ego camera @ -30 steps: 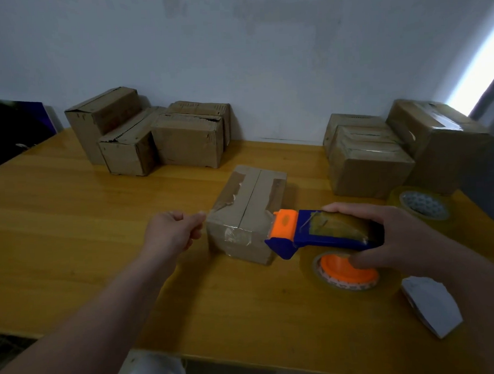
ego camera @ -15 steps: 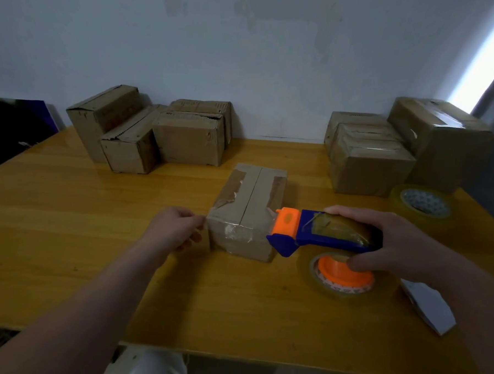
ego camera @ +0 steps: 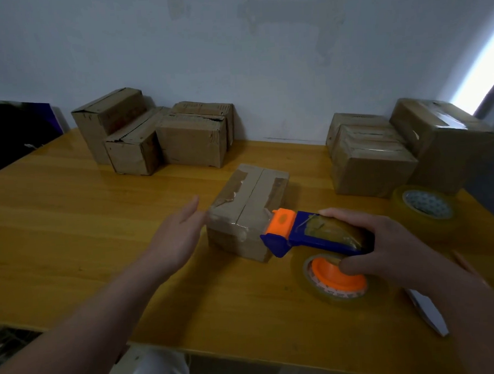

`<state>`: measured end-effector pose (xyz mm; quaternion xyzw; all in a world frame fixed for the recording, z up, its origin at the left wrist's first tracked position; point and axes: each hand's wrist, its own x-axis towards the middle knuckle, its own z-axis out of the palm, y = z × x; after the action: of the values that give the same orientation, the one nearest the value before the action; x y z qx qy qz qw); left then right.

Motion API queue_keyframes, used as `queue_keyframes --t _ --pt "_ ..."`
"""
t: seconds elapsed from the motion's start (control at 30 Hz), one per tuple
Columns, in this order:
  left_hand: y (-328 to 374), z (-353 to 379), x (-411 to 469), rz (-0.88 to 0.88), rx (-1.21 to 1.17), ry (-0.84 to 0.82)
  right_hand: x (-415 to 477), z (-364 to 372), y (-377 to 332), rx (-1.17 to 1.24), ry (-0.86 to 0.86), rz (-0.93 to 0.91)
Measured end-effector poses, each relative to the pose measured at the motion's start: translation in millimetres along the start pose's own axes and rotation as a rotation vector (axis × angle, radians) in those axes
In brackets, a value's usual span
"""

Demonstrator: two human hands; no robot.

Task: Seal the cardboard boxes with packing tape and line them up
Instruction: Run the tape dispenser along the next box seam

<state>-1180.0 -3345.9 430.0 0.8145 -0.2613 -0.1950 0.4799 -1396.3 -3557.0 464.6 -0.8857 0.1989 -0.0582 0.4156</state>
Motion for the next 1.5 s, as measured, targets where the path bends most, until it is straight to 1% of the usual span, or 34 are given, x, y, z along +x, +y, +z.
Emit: queue_keyframes --t 0.1,0.17,0.23,0.27,0.4,0.47,0.53,0.77,0.9,1.1,1.33,1.5 --pt "12.2 -3.1 -1.8 0.246 0.546 -0.056 6.2 12.2 -6.9 -0.016 0.007 -0.033" --pt "14.5 -2.9 0.3 0.317 0.847 -0.132 8.7 18.4 -11.2 -0.029 0.016 -0.061" --pt "12.6 -1.4 3.9 0.373 1.043 -0.178 8.7 20.8 -14.3 -0.040 0.022 -0.070" --pt "12.6 -0.7 5.1 0.418 1.073 -0.201 8.4 20.9 -14.7 -0.036 0.021 -0.067" --pt "16.9 4.3 7.1 0.531 0.985 -0.335 8.1 20.7 -14.1 -0.037 0.013 -0.052" --pt "16.6 5.2 8.0 0.577 0.963 -0.362 7.4 20.8 -14.3 -0.027 0.017 -0.050" --pt "16.1 4.8 7.9 0.584 0.932 -0.371 6.6 21.3 -13.9 -0.028 0.017 -0.055" --pt "14.5 4.8 10.5 0.572 0.933 -0.342 -1.3 15.5 -12.5 -0.053 -0.059 -0.043" --pt "16.4 6.9 10.6 0.554 0.957 -0.314 -10.2 11.3 -11.3 -0.081 -0.051 -0.034" --pt "15.7 9.2 10.3 0.551 0.940 -0.283 -23.4 -5.6 -7.1 -0.105 -0.076 0.032" --pt "14.3 10.2 11.1 0.568 0.941 -0.271 5.4 1.7 -24.3 -0.190 -0.162 0.105" --pt "12.0 10.9 11.9 0.581 0.932 -0.258 22.3 3.0 -29.0 -0.164 -0.233 0.160"
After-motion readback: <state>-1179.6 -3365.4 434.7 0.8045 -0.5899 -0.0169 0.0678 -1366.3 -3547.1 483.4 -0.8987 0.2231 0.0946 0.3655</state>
